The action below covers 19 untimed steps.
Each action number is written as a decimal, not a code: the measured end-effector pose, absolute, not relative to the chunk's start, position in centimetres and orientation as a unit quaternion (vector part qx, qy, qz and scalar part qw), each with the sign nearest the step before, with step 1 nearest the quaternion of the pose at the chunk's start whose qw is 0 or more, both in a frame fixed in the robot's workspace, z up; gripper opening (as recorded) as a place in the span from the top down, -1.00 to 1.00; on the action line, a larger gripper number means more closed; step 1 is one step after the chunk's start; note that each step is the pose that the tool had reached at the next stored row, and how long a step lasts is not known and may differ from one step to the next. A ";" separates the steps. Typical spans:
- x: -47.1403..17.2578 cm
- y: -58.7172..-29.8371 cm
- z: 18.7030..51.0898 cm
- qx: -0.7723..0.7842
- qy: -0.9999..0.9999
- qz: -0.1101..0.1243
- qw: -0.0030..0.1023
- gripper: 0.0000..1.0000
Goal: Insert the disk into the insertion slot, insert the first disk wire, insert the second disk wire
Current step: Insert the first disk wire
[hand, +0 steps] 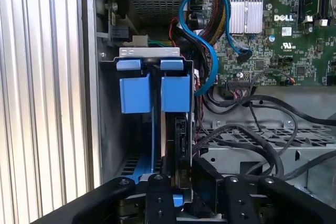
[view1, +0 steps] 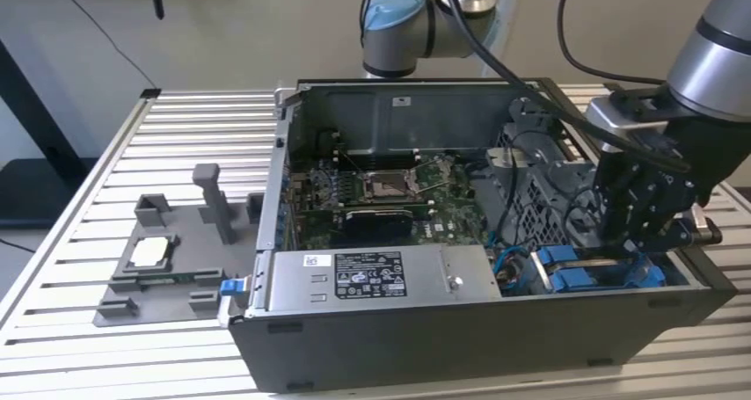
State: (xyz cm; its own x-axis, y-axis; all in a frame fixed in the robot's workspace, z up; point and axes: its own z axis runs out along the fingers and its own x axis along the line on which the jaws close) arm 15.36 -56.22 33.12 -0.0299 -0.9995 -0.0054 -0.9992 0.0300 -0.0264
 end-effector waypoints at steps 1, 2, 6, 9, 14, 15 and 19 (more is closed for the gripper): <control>15.4 -56.2 33.1 -0.696 0.718 -0.008 0.011 0.33; 15.4 -56.2 33.2 -0.696 0.718 -0.008 0.011 0.33; 15.4 -56.2 33.7 -0.696 0.718 -0.008 0.011 0.33; 15.4 -56.2 34.3 -0.696 0.718 -0.007 0.011 0.33; 15.4 -56.2 34.8 -0.696 0.718 -0.007 0.011 0.33; 15.4 -56.2 34.8 -0.696 0.718 -0.007 0.011 0.33; 15.3 -56.2 35.1 -0.696 0.718 -0.008 0.011 0.33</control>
